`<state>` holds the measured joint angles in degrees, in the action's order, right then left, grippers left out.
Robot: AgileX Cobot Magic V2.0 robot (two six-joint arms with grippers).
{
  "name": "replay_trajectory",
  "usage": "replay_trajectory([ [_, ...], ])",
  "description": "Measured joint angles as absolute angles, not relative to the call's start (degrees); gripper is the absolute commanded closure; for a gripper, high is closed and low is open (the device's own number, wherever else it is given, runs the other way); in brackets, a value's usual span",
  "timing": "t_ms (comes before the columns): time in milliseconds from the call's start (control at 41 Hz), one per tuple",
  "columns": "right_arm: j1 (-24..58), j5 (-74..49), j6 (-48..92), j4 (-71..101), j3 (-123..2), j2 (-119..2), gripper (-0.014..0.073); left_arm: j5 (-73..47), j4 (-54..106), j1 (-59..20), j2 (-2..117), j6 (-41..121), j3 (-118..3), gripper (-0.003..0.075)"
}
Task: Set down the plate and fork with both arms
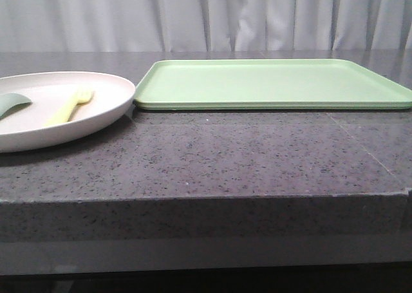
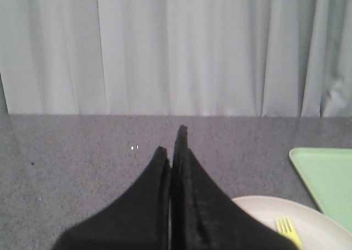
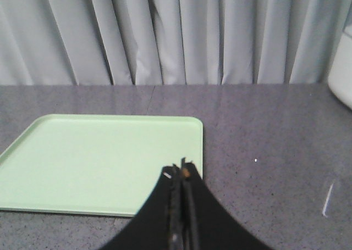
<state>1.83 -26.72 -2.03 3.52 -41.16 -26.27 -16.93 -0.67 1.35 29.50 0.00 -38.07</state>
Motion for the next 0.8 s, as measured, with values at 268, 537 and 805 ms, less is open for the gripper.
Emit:
replay_trajectory([
  [268,1.8,-28.1,-2.0,3.5,-42.1,-31.0,0.0612,-18.5,-0.7,1.4,31.5,0.0,-38.3,0.0689],
  [537,1.8,-28.1,-2.0,3.5,-42.2,-31.0,0.0165,-19.0,-0.6,1.4,31.5,0.0,-38.3,0.0146],
  [805,1.8,-28.1,-2.0,3.5,-42.2,-31.0,0.0074,-19.8,-0.6,1.4,31.5,0.0,-38.3,0.01],
])
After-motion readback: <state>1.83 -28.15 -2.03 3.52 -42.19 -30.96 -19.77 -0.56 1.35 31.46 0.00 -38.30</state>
